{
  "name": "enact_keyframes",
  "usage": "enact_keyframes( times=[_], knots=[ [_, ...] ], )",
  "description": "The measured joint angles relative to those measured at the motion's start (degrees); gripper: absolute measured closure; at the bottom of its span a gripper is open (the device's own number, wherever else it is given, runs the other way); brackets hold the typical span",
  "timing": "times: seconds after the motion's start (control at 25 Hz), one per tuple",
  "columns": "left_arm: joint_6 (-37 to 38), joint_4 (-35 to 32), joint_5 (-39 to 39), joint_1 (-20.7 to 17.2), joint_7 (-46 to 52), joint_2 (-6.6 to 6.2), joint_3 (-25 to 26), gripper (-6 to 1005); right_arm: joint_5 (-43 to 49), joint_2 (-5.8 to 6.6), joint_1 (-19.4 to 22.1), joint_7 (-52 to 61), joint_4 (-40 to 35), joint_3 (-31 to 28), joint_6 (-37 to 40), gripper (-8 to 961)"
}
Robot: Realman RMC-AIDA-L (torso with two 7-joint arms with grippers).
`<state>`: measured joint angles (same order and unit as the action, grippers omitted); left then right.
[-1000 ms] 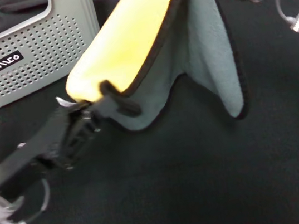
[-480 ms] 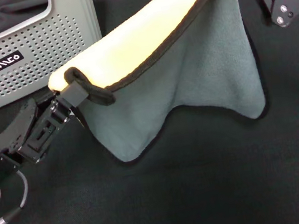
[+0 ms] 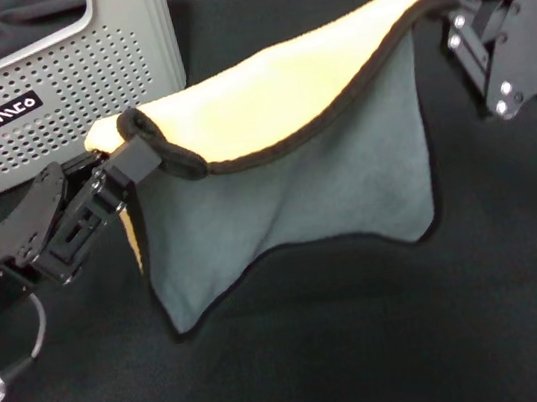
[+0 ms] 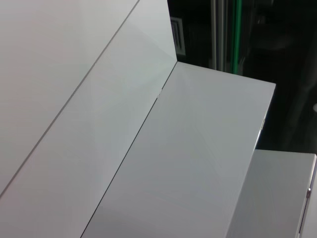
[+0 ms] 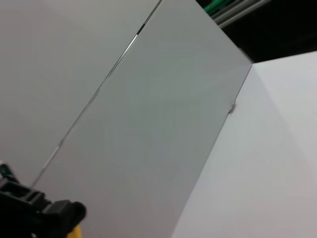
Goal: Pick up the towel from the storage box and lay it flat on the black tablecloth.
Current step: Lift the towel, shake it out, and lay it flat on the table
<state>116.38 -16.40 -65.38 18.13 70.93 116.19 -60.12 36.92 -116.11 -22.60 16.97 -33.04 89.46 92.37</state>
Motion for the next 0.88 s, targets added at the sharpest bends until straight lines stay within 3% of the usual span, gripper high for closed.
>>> enact_keyframes(
  times=[0.44, 0.88],
  knots=[
    [-0.1, -0.4, -1.4, -2.6, -1.1, -3.54, -0.4, 965, 0.1, 0.22, 4.3, 2.4, -2.4, 6.0, -1.3, 945],
    [0.2, -1.1, -3.5, -4.6, -7.2, -3.02, -0.5, 964, 1.7, 0.42, 9.5, 3.1, -7.4, 11.7, -2.6, 945]
  ],
)
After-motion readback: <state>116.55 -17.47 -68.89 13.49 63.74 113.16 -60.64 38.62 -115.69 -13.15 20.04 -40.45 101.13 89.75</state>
